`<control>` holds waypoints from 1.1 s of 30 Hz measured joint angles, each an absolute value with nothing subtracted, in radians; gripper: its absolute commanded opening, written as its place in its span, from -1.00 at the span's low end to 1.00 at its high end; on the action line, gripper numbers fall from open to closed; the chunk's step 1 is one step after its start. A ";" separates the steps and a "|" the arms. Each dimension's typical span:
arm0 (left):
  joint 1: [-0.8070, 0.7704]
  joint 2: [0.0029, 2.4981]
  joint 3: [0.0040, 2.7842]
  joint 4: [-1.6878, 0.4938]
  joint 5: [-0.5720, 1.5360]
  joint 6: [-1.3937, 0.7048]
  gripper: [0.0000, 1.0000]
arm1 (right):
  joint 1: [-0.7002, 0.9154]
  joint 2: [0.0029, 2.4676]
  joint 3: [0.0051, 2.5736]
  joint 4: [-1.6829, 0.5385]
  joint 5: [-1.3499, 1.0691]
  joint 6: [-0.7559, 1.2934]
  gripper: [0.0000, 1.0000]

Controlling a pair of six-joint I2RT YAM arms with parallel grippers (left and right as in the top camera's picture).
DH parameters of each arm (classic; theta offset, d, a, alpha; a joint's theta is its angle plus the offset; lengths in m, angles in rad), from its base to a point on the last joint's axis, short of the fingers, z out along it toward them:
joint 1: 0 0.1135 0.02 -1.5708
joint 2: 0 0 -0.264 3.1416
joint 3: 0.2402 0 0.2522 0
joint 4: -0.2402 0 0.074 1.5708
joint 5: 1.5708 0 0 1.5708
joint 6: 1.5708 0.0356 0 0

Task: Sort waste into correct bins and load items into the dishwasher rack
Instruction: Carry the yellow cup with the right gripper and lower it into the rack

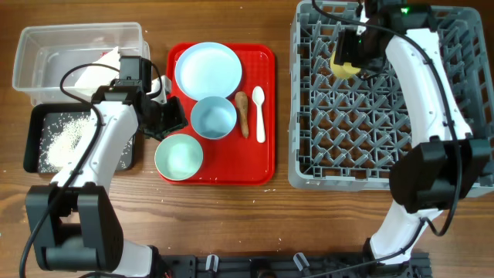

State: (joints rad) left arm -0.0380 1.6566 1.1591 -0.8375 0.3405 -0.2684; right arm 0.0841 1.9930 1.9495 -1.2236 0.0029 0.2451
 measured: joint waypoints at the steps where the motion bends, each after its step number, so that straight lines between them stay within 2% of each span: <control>1: -0.038 1.657 1.159 -0.837 0.340 -0.268 -0.63 | 0.084 1.993 1.954 -1.272 0.001 0.245 0.01; 9: -0.038 1.657 1.159 -0.841 0.340 -0.268 -0.63 | 0.096 1.991 1.965 -1.589 -0.007 0.245 0.09; 17: -0.038 1.657 1.160 -0.898 0.340 -0.268 -0.63 | 0.227 1.976 1.832 -1.608 -0.083 0.243 0.11; 29: -0.038 1.657 1.160 -0.904 0.340 -0.268 -0.63 | 0.210 1.849 1.825 -1.608 -0.089 0.245 0.11; 33: -0.038 1.657 1.160 -0.904 0.340 -0.268 -0.63 | 0.206 1.847 1.746 -1.603 -0.072 0.246 0.11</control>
